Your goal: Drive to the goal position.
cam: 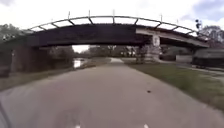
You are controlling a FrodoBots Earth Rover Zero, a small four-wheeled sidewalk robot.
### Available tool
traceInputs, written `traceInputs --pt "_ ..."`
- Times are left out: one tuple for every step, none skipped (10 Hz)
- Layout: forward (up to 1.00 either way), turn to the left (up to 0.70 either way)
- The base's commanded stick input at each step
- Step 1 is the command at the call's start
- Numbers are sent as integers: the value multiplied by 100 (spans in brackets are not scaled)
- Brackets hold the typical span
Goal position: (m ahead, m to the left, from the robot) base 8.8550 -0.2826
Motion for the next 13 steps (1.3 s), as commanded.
traceInputs --pt "70 0" --pt "70 0" --pt "70 -25" --pt "70 -35" --pt "70 -9" --pt "70 0" --pt "70 0" --pt "70 0" --pt "70 0" --pt "70 0" --pt "70 0" --pt "70 0" --pt "70 0"
